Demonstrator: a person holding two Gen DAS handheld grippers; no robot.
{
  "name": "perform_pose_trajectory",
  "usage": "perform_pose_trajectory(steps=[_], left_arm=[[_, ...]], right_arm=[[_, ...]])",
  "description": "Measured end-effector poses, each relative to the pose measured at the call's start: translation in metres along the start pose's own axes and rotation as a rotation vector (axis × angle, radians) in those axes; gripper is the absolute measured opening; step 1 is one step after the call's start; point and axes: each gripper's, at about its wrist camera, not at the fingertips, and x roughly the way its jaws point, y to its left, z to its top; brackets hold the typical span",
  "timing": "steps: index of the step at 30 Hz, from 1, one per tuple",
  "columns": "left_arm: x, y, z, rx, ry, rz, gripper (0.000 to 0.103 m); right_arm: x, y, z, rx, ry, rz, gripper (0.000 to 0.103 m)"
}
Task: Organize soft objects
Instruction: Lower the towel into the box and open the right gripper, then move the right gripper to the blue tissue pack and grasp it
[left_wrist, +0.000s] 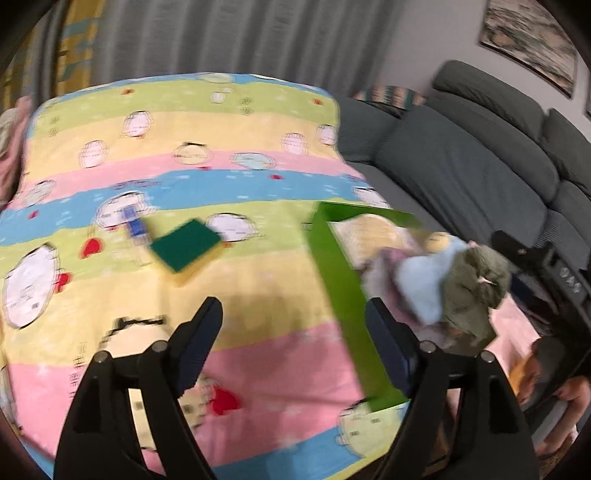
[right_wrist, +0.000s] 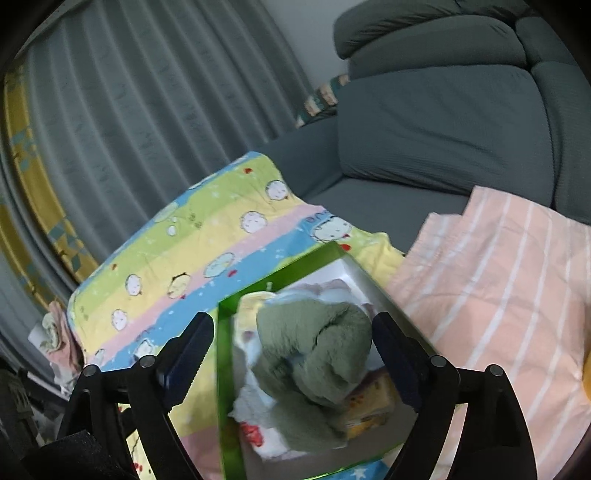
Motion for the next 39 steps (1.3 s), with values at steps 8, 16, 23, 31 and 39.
perform_pose_trajectory(steps=[8,16,23,31,39], left_arm=[[-0.012,0.074,-0.012,-0.118,0.031,0.119,0.082],[-0.016,0.172,-0.029,-0.27,0.026,0.213,0.083],[-0.021,0.215,-0.04,-0.4,0.041,0.248,0.083],[-0.043,0.228,-0.039,-0.432,0.011,0.294,0.083],[-0.056,0.241,-0.04,-0.468,-0.005,0.272,0.083]], right_arm=[[0.005,0.043,-0.012,-0.081,0.022,0.005,0.088],[0.024,0.122,-0.036,-0.258,0.105,0.075,0.089],[0.087,0.207,-0.069,-0.37,0.283,0.182,0.088],[0.179,0.301,-0.113,-0.552,0.401,0.145,0.075],[0.235,0.33,-0.135,-0.59,0.492,0.125,0.053]])
